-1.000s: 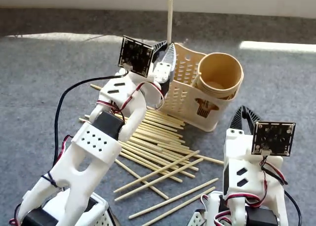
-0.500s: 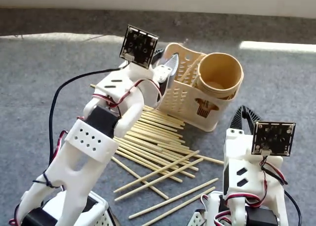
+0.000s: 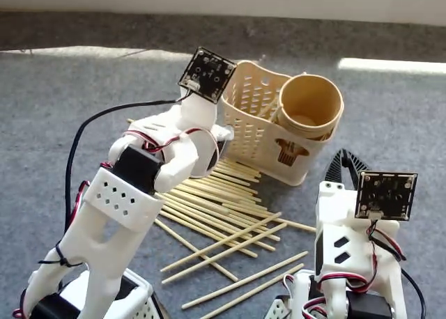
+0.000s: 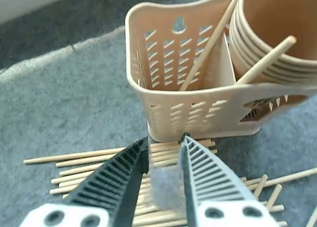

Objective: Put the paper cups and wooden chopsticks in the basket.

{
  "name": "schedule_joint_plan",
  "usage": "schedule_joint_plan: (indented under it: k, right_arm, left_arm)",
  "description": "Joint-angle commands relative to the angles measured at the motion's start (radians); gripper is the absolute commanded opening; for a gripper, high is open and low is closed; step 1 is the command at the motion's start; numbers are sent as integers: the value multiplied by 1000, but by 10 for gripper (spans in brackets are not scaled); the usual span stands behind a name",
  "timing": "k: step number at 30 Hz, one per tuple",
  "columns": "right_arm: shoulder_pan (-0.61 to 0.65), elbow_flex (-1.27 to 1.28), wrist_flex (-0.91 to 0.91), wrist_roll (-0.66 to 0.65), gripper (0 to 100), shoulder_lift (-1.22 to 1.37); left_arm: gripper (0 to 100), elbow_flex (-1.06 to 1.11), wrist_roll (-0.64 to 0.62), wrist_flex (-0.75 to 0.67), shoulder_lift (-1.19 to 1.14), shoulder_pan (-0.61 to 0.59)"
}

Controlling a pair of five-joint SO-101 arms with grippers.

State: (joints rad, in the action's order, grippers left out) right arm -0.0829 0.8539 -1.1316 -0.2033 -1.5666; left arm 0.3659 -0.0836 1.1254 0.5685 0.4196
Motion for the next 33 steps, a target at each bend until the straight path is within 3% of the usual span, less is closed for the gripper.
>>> schedule_joint_plan:
  k: [1, 8, 17, 25, 33]
  right_arm:
    - [-5, -2, 24, 6, 6, -4]
    - [-5, -2, 24, 6, 6, -4]
    - [-5, -2, 24, 6, 6, -4]
    - [-4, -2, 24, 6, 6, -4]
    - [87, -1, 16, 6, 6, -4]
  left_arm:
    - [123, -30, 6, 83, 2, 28]
    - [133, 173, 6, 104, -1, 147]
    - [179, 472, 6, -129, -2, 249]
    - [178, 512, 35, -157, -10, 334]
    - [178, 458, 40, -221, -220, 334]
